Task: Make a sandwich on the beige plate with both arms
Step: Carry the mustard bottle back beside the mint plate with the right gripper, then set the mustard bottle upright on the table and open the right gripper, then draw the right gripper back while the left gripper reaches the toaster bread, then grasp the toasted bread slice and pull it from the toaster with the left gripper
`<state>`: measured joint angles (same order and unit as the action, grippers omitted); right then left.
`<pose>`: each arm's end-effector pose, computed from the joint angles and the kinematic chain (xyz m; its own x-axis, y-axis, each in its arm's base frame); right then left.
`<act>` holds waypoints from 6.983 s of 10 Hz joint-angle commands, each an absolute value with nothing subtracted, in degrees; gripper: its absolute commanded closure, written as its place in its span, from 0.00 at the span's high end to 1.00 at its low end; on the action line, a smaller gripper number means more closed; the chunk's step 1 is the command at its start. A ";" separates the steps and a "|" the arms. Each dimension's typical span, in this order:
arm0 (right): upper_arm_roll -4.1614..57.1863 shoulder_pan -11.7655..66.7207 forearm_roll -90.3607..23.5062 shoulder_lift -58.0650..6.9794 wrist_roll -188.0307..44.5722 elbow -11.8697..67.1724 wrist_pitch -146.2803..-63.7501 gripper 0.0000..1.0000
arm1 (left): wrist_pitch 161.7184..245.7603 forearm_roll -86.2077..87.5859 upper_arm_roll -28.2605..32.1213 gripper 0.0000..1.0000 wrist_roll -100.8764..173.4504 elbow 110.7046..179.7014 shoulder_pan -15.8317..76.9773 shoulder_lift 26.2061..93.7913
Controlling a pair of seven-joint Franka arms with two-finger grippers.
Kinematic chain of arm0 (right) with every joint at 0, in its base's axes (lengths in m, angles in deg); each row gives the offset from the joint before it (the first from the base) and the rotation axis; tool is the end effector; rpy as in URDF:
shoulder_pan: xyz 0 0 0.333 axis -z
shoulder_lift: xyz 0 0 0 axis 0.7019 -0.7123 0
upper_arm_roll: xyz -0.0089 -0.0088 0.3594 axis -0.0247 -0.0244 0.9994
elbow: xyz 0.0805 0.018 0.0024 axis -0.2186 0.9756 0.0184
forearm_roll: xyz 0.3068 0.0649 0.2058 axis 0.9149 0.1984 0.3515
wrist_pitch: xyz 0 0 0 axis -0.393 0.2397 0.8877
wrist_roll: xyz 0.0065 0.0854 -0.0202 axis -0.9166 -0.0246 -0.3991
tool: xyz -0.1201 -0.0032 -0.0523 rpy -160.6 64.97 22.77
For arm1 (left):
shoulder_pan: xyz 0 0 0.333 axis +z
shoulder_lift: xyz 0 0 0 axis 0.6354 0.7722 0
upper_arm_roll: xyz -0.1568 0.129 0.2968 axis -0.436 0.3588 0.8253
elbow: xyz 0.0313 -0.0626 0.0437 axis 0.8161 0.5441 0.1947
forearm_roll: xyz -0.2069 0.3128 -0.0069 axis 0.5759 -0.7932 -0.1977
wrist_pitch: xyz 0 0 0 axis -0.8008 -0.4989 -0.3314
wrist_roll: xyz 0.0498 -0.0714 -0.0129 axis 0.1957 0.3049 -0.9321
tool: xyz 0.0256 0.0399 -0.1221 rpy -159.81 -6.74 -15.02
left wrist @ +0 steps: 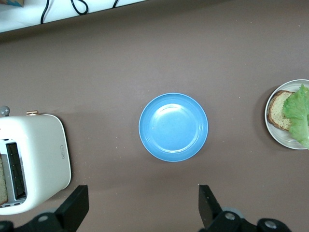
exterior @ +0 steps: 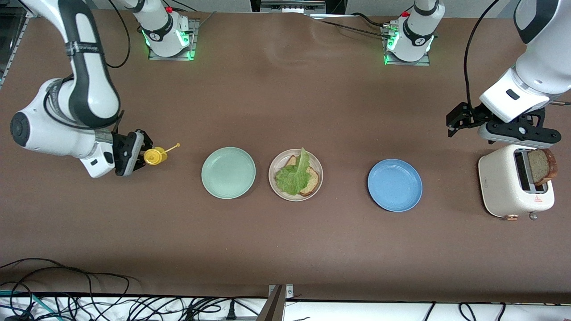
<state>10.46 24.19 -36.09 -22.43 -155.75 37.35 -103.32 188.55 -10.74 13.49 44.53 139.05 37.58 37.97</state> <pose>0.5988 0.0510 0.3450 0.3568 0.8730 0.3324 0.9229 -0.2744 -0.2701 0.5711 -0.0790 0.6011 0.9790 -0.1866 0.0818 -0.1841 -0.9822 -0.0374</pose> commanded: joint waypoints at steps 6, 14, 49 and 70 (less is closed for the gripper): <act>11.75 27.70 -11.95 -34.05 -186.45 37.26 -104.18 0.00 | 188.35 -10.15 13.58 1.00 45.02 138.74 37.34 38.16; 12.19 27.35 -9.80 -35.83 -186.49 36.91 -105.32 0.31 | 188.35 -10.06 13.75 1.00 45.11 138.74 37.60 38.16; 34.33 45.99 -75.02 -4.45 -68.72 32.25 -87.75 1.00 | 198.02 -15.34 14.46 0.90 69.36 135.49 68.62 58.28; 33.98 45.19 -74.14 -4.89 -64.32 22.17 -80.11 1.00 | 175.00 -10.34 -6.97 0.00 68.75 126.44 65.13 57.13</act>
